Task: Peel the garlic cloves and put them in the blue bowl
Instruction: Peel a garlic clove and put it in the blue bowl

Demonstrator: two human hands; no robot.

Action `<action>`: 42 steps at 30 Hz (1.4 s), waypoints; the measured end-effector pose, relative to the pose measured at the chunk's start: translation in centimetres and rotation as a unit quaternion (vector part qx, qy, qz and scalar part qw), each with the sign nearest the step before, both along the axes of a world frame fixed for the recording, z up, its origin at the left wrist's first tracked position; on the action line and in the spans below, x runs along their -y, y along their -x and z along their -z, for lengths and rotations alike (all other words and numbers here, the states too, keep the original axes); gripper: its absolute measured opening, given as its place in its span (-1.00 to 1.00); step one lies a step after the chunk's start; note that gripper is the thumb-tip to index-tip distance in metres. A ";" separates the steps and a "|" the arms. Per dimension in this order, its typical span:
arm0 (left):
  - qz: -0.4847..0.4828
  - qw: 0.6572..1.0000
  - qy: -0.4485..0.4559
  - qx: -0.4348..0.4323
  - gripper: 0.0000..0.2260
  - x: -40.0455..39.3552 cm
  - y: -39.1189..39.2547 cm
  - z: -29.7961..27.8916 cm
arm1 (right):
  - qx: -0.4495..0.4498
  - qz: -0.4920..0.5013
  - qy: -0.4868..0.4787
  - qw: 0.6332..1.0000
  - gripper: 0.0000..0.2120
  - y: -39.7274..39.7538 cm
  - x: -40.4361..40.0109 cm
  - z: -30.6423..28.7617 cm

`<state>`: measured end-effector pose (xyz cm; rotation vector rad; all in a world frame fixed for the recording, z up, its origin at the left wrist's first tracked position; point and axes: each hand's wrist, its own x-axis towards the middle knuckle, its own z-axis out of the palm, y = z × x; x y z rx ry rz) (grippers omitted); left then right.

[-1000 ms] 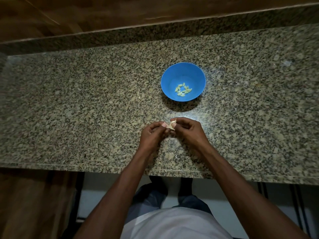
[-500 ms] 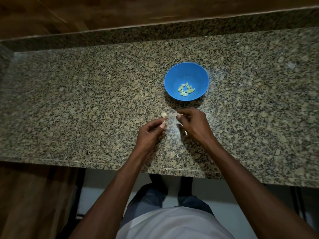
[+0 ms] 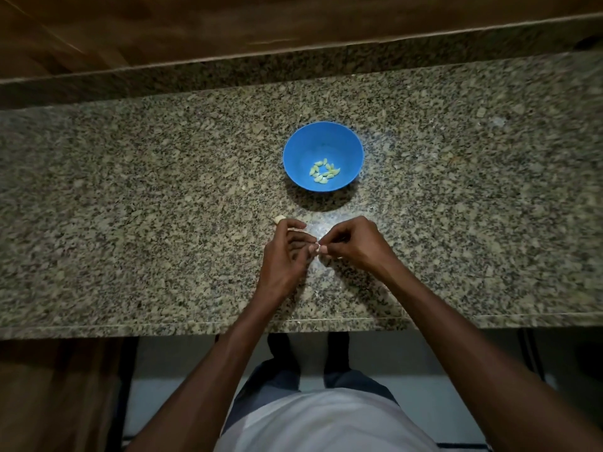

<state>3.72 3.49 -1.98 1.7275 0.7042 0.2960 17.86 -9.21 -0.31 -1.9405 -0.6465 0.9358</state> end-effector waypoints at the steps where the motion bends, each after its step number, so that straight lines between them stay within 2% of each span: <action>1: -0.017 1.000 0.005 -0.007 -0.65 -0.1 0.1 0.3 | 0.013 0.000 0.006 1.000 -0.94 0.1 0.0 0.3; 5: -0.056 0.995 -0.071 -0.051 -0.72 -0.7 0.8 1.8 | 0.084 0.019 0.023 0.996 -0.86 0.5 -0.2 1.7; 10: -0.015 0.984 -0.169 -0.062 -0.78 -1.1 1.4 3.3 | 0.192 -0.017 0.058 0.980 -0.89 1.2 -1.0 2.3; 14: 0.008 0.977 -0.206 -0.061 -0.78 -1.4 1.4 3.7 | 0.269 -0.078 0.106 0.954 -0.83 1.5 -1.2 1.9; 17: 0.015 0.976 -0.204 -0.069 -0.75 -1.5 1.5 3.7 | 0.278 -0.083 0.089 0.953 -0.80 1.7 -1.1 2.2; 21: 0.027 0.970 -0.226 -0.082 -0.70 -1.4 1.6 3.6 | 0.205 -0.042 0.041 0.977 -0.82 1.8 -1.1 2.6; 23: 0.031 0.961 -0.257 -0.101 -0.69 -1.3 1.8 3.5 | 0.204 -0.026 0.041 0.978 -0.82 1.9 -1.1 2.5; 28: 0.029 0.938 -0.320 -0.126 -0.65 -1.5 2.4 3.5 | 0.309 -0.068 0.101 0.943 -0.89 2.3 -0.5 2.1; 33: 0.026 0.939 -0.312 -0.141 -0.65 -1.3 2.3 3.0 | 0.297 -0.095 0.147 0.939 -0.85 1.9 -1.4 0.7; 39: 0.032 0.941 -0.301 -0.151 -0.64 -1.5 2.1 2.4 | 0.362 -0.196 0.161 0.897 -0.86 1.5 -2.0 -0.5; 42: 0.031 0.940 -0.303 -0.155 -0.63 -1.5 2.0 2.4 | 0.404 -0.210 0.157 0.877 -0.87 1.5 -1.8 -0.3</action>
